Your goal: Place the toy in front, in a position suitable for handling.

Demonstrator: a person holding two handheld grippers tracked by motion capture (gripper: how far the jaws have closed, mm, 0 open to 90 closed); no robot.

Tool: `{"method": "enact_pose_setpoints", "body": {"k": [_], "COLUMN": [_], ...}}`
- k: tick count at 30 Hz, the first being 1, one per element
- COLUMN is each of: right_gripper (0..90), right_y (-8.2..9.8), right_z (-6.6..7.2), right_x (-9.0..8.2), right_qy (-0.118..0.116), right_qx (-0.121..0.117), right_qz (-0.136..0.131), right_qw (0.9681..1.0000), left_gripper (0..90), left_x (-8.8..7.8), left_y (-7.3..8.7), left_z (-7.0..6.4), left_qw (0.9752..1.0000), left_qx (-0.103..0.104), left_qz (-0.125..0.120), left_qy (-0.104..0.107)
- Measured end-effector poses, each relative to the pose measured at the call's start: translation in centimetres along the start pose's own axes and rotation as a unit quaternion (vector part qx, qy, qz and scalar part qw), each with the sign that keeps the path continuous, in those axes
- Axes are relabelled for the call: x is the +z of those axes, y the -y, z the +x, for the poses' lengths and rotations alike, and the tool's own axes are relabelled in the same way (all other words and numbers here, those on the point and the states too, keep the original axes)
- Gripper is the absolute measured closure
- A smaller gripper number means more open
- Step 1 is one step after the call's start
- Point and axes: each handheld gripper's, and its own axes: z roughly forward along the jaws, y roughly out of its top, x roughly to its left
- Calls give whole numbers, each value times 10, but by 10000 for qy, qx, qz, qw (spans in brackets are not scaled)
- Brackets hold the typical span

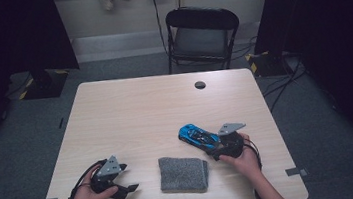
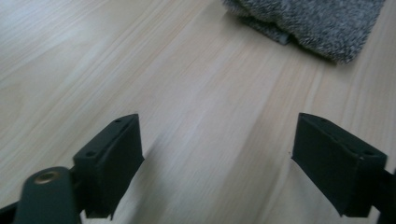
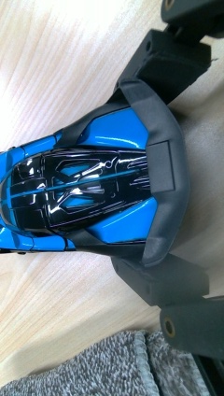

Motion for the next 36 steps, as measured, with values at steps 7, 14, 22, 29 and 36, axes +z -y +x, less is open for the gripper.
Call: {"method": "enact_pose_setpoints", "body": {"k": [7, 14, 22, 29, 36], "right_gripper": [232, 232, 232, 233, 234], "right_y": [0, 0, 0, 0, 0], "right_z": [0, 0, 0, -1, -1], "right_x": [0, 0, 0, 0, 0], "right_qy": [1, 0, -6, -26, -41], "right_qx": [0, -1, -5, -13, -22], "right_qz": [-3, -2, -2, 0, 1], "right_qw": [10000, 10000, 10000, 10000, 10000], "left_gripper": [160, 159, 158, 156, 156], "left_x": [9, 23, 36, 48, 59], "left_y": [-29, -47, -65, -83, -99], "left_z": [-17, -28, -40, -50, -59], "left_qw": [9991, 9976, 9967, 9955, 9930], "left_qx": [371, 616, 586, 729, 804], "left_qz": [-47, 85, 8, -50, -96], "left_qy": [176, 316, 557, 606, 855]}}
